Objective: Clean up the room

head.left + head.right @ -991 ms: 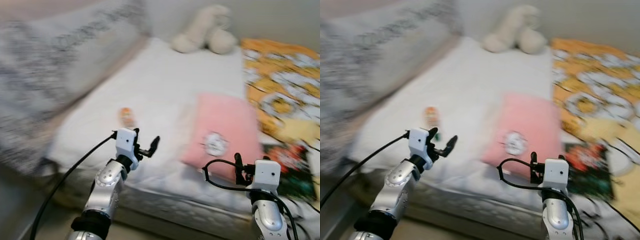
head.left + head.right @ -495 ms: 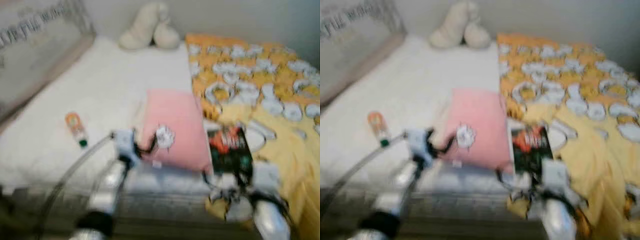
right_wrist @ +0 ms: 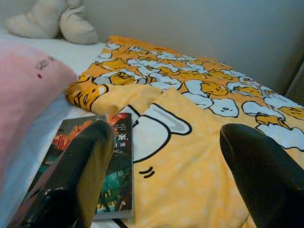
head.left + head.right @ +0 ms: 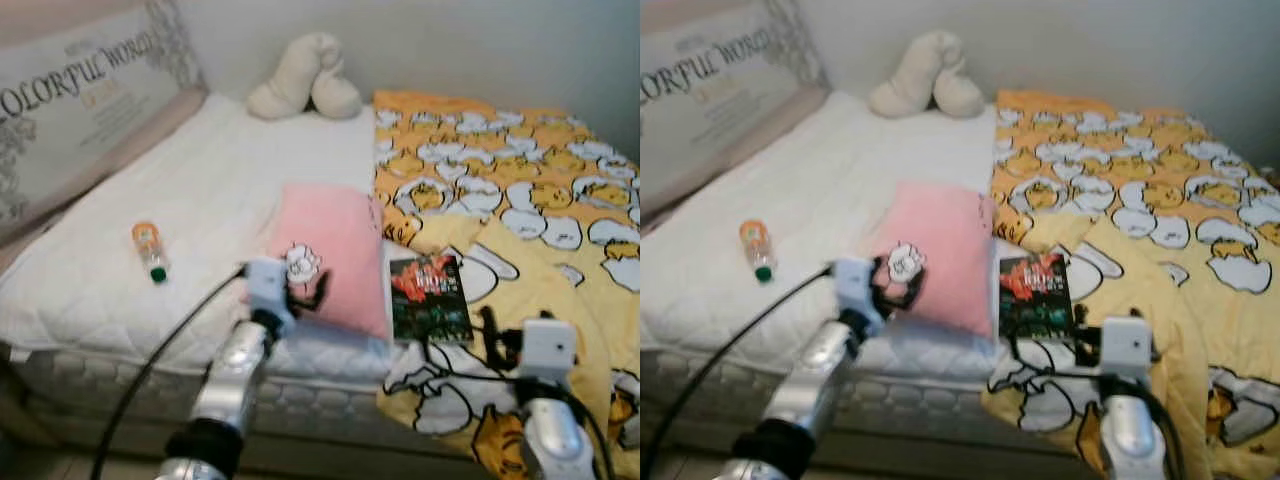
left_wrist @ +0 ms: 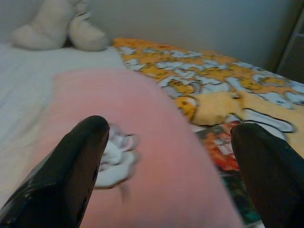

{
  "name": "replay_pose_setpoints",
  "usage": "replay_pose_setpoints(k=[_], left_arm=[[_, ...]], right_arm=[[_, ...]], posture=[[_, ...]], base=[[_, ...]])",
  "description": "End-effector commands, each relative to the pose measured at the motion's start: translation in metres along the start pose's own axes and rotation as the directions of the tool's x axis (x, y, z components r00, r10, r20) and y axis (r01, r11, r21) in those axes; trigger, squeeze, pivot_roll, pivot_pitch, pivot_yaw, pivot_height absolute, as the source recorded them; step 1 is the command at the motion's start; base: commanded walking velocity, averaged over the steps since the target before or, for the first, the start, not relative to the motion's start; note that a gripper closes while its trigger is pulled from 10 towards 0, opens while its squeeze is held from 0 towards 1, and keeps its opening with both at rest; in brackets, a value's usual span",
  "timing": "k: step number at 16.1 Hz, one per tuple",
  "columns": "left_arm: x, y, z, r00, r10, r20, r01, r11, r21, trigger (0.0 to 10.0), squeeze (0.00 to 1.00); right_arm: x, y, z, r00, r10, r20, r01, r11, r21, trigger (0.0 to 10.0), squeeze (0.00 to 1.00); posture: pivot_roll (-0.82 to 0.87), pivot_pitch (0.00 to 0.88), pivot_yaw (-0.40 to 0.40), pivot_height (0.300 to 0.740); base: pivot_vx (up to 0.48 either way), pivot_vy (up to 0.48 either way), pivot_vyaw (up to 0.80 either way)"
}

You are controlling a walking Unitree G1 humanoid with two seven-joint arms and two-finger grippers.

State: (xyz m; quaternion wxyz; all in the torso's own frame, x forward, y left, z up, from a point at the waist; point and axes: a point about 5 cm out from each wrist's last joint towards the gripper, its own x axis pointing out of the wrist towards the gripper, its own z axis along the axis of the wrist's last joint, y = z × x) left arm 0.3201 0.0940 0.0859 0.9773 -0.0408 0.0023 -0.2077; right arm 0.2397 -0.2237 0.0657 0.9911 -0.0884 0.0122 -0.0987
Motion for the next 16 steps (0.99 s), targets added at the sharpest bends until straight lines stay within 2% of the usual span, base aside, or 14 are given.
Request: replay_pose_setpoints(k=[1, 6, 8, 9, 10, 16], left_arm=[[-0.001, 0.01, 0.007, 1.0, 0.011, 0.019, -0.012, 0.999, 0.044, 10.0, 0.0], [-0.001, 0.02, 0.003, 0.996, 0.093, -0.01, -0.093, 0.996, 0.004, 10.0, 0.0], [-0.003, 0.019, 0.003, 0.997, 0.083, -0.007, -0.083, 0.996, 0.016, 10.0, 0.0], [-0.002, 0.018, 0.004, 0.998, 0.06, -0.001, -0.06, 0.997, 0.05, 10.0, 0.0], [0.0, 0.018, 0.007, 0.999, 0.05, 0.009, -0.051, 0.998, 0.046, 10.0, 0.0], [0.005, 0.023, 0.012, 0.997, 0.075, 0.012, -0.075, 0.996, 0.041, 10.0, 0.0]], right_arm=[[0.002, 0.008, 0.002, 1.0, 0.022, 0.011, -0.023, 0.999, 0.022, 10.0, 0.0], [0.004, 0.016, 0.002, 0.998, 0.065, 0.016, -0.066, 0.997, 0.03, 10.0, 0.0], [0.003, 0.015, 0.001, 0.999, 0.053, 0.01, -0.053, 0.998, 0.03, 10.0, 0.0], [0.002, 0.013, -0.001, 0.999, 0.032, 0.001, -0.032, 0.998, 0.047, 10.0, 0.0], [0.001, 0.014, -0.001, 1.0, 0.029, 0.002, -0.03, 0.998, 0.051, 10.0, 0.0], [0.008, 0.014, 0.002, 1.0, 0.011, 0.016, -0.012, 0.997, 0.073, 10.0, 0.0]], posture=[[0.09, 0.0, 0.001, 0.74], [0.09, 0.0, 0.01, 0.74], [0.09, 0.0, 0.012, 0.74], [0.09, 0.0, 0.013, 0.74], [0.09, 0.0, 0.018, 0.74], [0.08, 0.0, 0.036, 0.74]], base=[[0.0, 0.0, 0.0], [0.0, 0.0, 0.11], [0.0, 0.0, 0.56], [0.0, 0.0, 0.0], [0.0, 0.0, 0.0], [0.46, 0.0, 0.0]])
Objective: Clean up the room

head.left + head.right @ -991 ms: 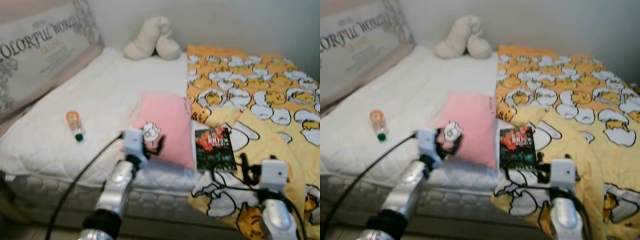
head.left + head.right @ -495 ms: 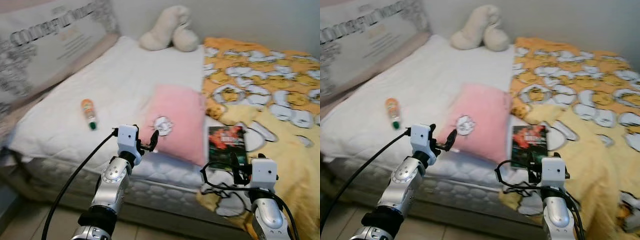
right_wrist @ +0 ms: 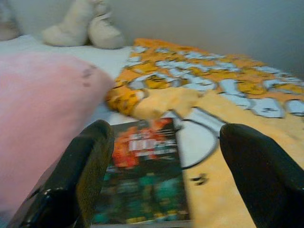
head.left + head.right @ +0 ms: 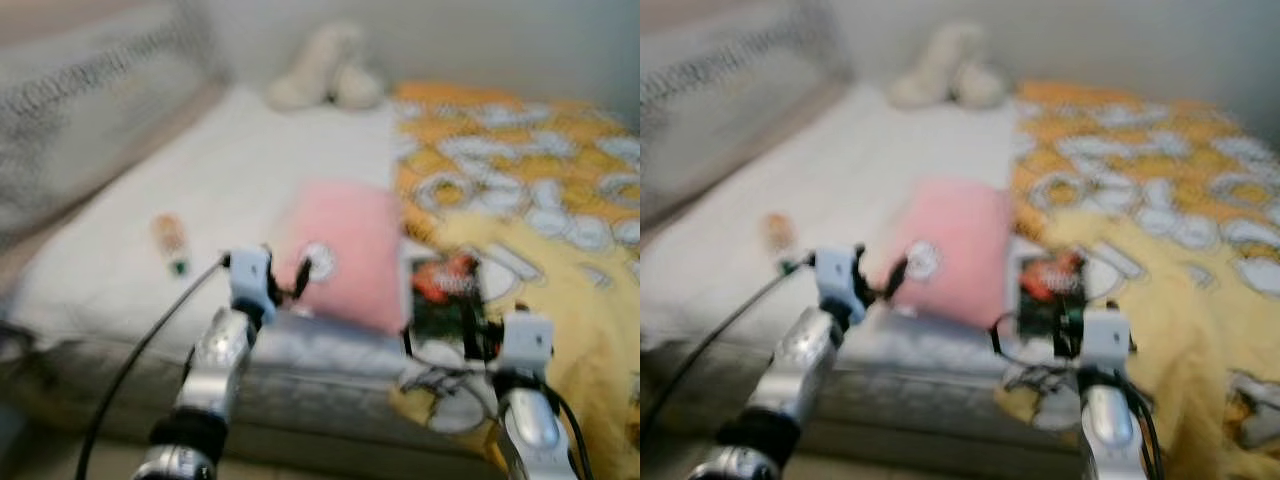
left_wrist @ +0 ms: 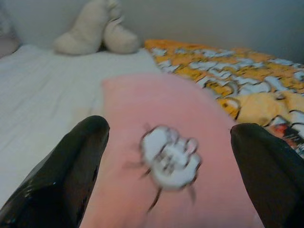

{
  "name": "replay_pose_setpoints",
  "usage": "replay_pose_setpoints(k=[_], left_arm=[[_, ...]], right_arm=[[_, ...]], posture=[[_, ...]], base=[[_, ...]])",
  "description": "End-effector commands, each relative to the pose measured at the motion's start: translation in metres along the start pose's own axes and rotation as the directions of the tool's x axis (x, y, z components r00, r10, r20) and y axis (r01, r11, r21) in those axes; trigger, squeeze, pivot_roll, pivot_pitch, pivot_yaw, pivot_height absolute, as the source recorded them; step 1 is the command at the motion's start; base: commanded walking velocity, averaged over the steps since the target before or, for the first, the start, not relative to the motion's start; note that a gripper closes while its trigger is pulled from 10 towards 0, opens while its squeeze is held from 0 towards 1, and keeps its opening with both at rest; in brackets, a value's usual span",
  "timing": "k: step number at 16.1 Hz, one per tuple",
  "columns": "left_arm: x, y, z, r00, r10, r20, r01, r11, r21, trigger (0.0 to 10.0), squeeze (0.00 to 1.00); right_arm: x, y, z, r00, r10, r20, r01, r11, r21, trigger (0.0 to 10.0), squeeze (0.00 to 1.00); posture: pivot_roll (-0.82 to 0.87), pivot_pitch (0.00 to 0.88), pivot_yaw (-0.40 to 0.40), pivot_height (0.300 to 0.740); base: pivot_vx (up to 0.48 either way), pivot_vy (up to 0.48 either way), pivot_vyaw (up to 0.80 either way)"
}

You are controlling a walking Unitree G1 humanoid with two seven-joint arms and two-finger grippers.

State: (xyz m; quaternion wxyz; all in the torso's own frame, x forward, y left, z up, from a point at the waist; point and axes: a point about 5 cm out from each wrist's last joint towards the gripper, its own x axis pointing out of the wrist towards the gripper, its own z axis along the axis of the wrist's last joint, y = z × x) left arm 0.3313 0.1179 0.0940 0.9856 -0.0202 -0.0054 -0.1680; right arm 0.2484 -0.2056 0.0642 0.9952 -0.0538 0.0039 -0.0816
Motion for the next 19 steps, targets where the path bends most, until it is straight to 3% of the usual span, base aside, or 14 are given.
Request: replay_pose_setpoints(k=[1, 10, 13, 14, 17, 19], left_arm=[[0.004, -0.003, 0.003, 1.0, -0.005, 0.004, 0.005, 1.0, -0.003, 10.0, 0.0], [0.008, -0.004, 0.005, 1.0, 0.021, 0.006, -0.021, 1.0, -0.008, 10.0, 0.0], [0.016, 0.013, 0.014, 0.992, 0.128, -0.009, -0.126, 0.986, 0.11, 10.0, 0.0], [0.02, 0.023, 0.025, 0.989, 0.147, 0.006, -0.147, 0.985, 0.093, 10.0, 0.0], [0.016, 0.028, 0.034, 0.994, 0.098, 0.047, -0.103, 0.99, 0.099, 10.0, 0.0], [0.013, 0.022, 0.028, 0.997, 0.066, 0.039, -0.069, 0.995, 0.071, 10.0, 0.0]], right_arm=[[0.003, -0.005, 0.001, 1.0, -0.024, 0.006, 0.024, 1.0, 0.002, 10.0, 0.0], [0.015, -0.013, 0.01, 0.999, -0.035, 0.023, 0.034, 0.999, 0.008, 10.0, 0.0], [0.045, -0.01, 0.021, 0.998, 0.05, -0.023, -0.046, 0.984, 0.173, 10.0, 0.0], [0.055, -0.003, 0.028, 0.993, 0.113, -0.024, -0.105, 0.969, 0.225, 10.0, 0.0], [0.048, 0.008, 0.033, 0.985, 0.174, 0.02, -0.175, 0.976, 0.131, 10.0, 0.0], [0.035, 0.013, 0.018, 0.985, 0.173, -0.022, -0.168, 0.975, 0.147, 10.0, 0.0]], posture=[[0.08, 0.0, 0.039, 0.74], [0.07, 0.0, 0.04, 0.74], [0.06, 0.0, 0.045, 0.74], [0.08, 0.0, 0.041, 0.74], [0.1, 0.0, 0.032, 0.74], [0.11, 0.0, 0.029, 0.74]], base=[[0.48, 0.0, 0.0], [0.48, 0.0, 0.0], [0.32, 0.0, 0.0], [0.0, 0.0, 0.0], [0.0, 0.0, 0.0], [0.0, 0.24, 0.0]])
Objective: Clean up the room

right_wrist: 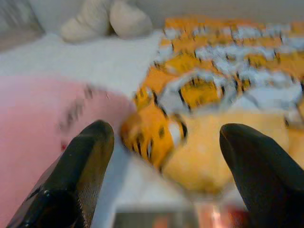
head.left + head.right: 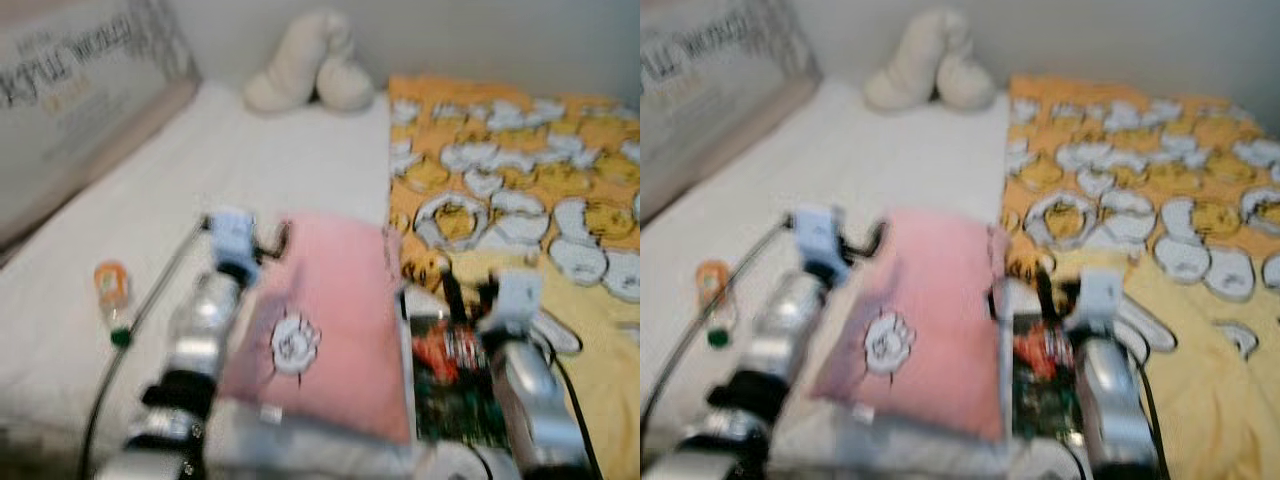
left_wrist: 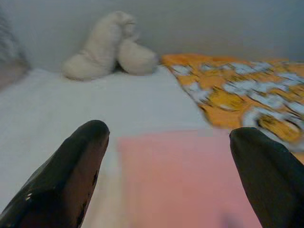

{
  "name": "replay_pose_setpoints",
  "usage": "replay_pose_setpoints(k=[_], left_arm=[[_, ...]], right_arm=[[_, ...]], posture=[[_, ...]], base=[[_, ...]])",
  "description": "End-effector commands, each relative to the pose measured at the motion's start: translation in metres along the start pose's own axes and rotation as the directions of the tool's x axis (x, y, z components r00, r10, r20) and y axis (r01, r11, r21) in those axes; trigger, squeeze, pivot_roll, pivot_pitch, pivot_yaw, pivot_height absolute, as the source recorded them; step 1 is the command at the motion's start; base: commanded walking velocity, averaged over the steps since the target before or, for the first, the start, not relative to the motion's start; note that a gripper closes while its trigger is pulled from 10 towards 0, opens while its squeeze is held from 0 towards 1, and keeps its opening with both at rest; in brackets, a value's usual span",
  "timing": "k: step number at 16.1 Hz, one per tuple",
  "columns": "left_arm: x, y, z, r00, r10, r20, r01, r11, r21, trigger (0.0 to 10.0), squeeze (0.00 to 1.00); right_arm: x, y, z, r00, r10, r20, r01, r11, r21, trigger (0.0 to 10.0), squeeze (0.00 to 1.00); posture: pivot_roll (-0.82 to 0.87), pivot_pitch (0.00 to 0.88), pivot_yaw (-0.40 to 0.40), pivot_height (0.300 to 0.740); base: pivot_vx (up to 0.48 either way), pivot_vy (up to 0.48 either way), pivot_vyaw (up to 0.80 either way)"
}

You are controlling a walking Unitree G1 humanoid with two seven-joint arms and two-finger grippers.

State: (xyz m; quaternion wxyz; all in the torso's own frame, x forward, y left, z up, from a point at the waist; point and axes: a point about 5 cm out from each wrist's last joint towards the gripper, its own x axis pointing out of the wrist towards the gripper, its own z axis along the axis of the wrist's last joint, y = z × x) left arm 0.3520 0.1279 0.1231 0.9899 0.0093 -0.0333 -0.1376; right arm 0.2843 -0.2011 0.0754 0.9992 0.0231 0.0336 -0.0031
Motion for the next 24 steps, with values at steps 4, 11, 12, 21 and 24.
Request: replay_pose_setpoints(k=[4, 11, 12, 21, 24], left_arm=[[0.0, -0.008, -0.006, 0.997, -0.053, -0.058, 0.053, 0.999, 0.003, 10.0, 0.0], [0.01, -0.026, -0.023, 0.93, -0.215, -0.298, 0.222, 0.975, -0.014, 10.0, 0.0], [0.011, -0.02, -0.026, 0.931, -0.17, -0.323, 0.174, 0.985, -0.017, 10.0, 0.0], [-0.007, 0.024, 0.006, 0.998, 0.05, -0.029, -0.052, 0.995, -0.08, 10.0, 0.0], [-0.058, 0.001, -0.005, 1.0, 0.009, -0.022, -0.01, 0.998, -0.058, 10.0, 0.0]], right_arm=[[-0.011, 0.004, -0.023, 0.995, -0.019, -0.096, 0.03, 0.993, 0.116, 10.0, 0.0], [0.016, -0.008, -0.02, 0.992, 0.03, -0.122, -0.004, 0.978, 0.206, 10.0, 0.0], [0.022, -0.002, -0.016, 0.993, 0.059, -0.105, -0.035, 0.977, 0.211, 10.0, 0.0], [0.026, 0.008, 0.003, 0.997, 0.076, 0.009, -0.076, 0.995, 0.067, 10.0, 0.0], [-0.032, -0.004, 0.003, 0.996, -0.006, 0.089, 0.012, 0.998, -0.066, 10.0, 0.0]], posture=[[0.1, 0.0, 0.036, 0.74], [0.09, 0.0, 0.041, 0.74], [0.08, 0.0, 0.038, 0.74], [0.15, 0.0, -0.014, 0.74], [0.17, 0.0, -0.034, 0.74]], base=[[0.0, 0.085, 0.0], [0.0, 0.0, 0.0], [0.0, 0.0, 0.0], [0.0, 0.0, 0.0], [0.0, 0.0, 0.0]])
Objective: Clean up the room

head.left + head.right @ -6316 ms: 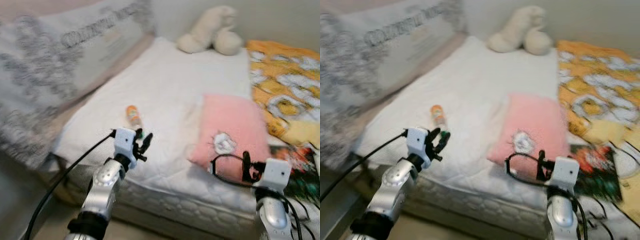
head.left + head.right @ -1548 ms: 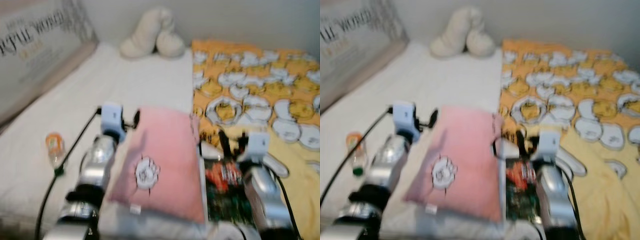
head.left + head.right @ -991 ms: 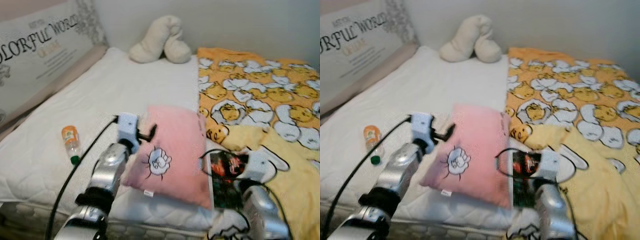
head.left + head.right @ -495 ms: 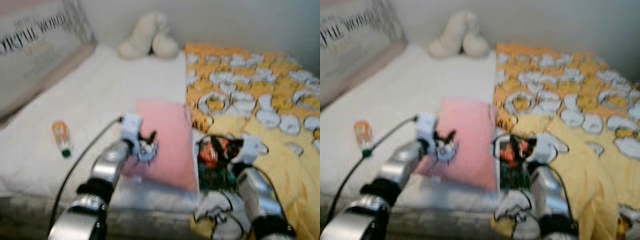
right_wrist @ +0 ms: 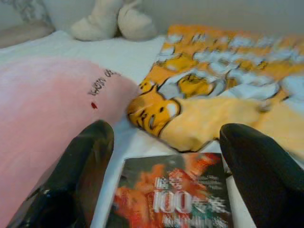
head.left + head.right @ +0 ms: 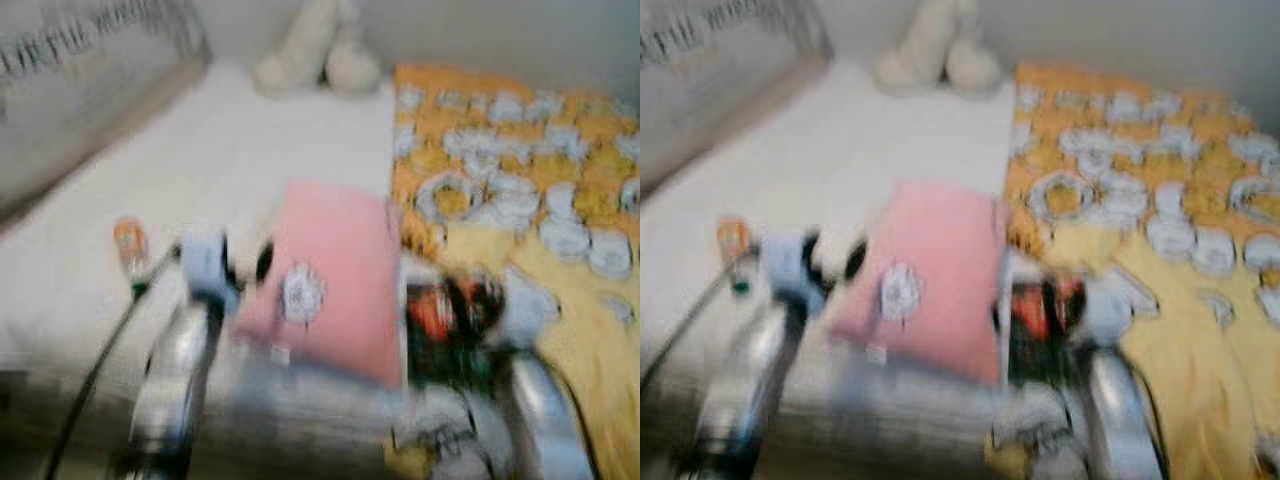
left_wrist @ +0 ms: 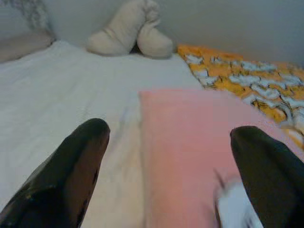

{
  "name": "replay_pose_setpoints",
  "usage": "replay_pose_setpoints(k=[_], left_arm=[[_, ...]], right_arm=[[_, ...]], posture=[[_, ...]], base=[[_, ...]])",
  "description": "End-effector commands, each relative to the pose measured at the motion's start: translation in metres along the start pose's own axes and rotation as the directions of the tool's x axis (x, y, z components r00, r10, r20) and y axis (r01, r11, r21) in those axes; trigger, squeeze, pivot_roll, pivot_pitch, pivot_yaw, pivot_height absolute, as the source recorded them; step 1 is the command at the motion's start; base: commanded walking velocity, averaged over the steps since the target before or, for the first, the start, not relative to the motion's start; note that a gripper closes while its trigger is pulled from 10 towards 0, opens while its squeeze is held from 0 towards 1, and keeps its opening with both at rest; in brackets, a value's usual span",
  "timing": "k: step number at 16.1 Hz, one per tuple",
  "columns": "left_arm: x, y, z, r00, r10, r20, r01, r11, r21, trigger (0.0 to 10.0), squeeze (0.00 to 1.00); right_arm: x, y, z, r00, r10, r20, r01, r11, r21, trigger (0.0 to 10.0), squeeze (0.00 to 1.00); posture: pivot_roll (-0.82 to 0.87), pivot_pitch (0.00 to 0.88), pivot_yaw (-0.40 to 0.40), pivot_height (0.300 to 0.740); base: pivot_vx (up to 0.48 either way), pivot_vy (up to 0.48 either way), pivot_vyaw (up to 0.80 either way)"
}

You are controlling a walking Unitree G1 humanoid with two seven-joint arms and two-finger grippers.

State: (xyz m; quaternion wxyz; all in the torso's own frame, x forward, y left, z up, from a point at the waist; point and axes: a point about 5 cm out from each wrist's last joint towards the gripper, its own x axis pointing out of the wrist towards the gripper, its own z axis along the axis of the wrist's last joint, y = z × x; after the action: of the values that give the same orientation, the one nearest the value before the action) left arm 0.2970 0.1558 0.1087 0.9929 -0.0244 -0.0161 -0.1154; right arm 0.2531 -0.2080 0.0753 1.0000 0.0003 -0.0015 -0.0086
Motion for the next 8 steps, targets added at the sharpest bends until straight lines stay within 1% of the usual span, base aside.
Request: replay_pose_setpoints(k=[1, 2, 3, 4, 5, 6, 8], left_arm=[[-0.003, -0.016, -0.001, 0.999, -0.049, -0.014, 0.049, 0.999, 0.017, 10.0, 0.0], [-0.008, -0.021, -0.011, 0.997, -0.058, -0.041, 0.059, 0.998, 0.018, 10.0, 0.0], [-0.012, -0.025, -0.02, 0.996, -0.067, -0.056, 0.068, 0.997, 0.02, 10.0, 0.0], [-0.013, -0.028, -0.025, 0.994, -0.087, -0.071, 0.087, 0.996, -0.004, 10.0, 0.0], [-0.014, -0.03, -0.023, 0.992, -0.098, -0.077, 0.097, 0.995, -0.014, 10.0, 0.0], [-0.006, -0.03, -0.02, 0.993, -0.096, -0.075, 0.097, 0.995, -0.002, 10.0, 0.0], [0.005, -0.032, -0.014, 0.993, -0.089, -0.079, 0.091, 0.995, 0.026, 10.0, 0.0]], right_arm=[[-0.013, 0.003, 0.001, 1.0, -0.009, 0.008, 0.009, 1.0, -0.03, 10.0, 0.0], [-0.027, 0.004, -0.006, 1.0, -0.011, -0.013, 0.011, 0.999, -0.037, 10.0, 0.0], [-0.038, 0.005, -0.014, 0.999, 0.0, -0.041, -0.002, 0.999, -0.05, 10.0, 0.0], [-0.038, 0.003, -0.018, 0.998, -0.004, -0.058, 0.001, 0.999, -0.052, 10.0, 0.0], [-0.037, 0.003, -0.017, 0.998, -0.015, -0.066, 0.011, 0.998, -0.055, 10.0, 0.0], [-0.029, 0.001, -0.016, 0.997, -0.036, -0.062, 0.033, 0.998, -0.048, 10.0, 0.0], [-0.016, 0.001, -0.006, 0.998, -0.054, -0.034, 0.052, 0.997, -0.052, 10.0, 0.0]], posture=[[0.18, 0.0, -0.036, 0.74], [0.17, 0.0, -0.041, 0.74], [0.17, 0.0, -0.038, 0.74], [0.16, 0.0, -0.029, 0.74], [0.16, 0.0, -0.028, 0.74], [0.15, 0.0, -0.02, 0.74], [0.14, 0.0, -0.004, 0.74]], base=[[0.0, 0.0, 0.0], [0.0, 0.0, 0.0], [0.0, 0.0, 0.0], [0.0, 0.0, 0.0], [0.0, 0.0, 0.0], [0.0, 0.48, 0.0], [0.0, 0.48, 0.0]])
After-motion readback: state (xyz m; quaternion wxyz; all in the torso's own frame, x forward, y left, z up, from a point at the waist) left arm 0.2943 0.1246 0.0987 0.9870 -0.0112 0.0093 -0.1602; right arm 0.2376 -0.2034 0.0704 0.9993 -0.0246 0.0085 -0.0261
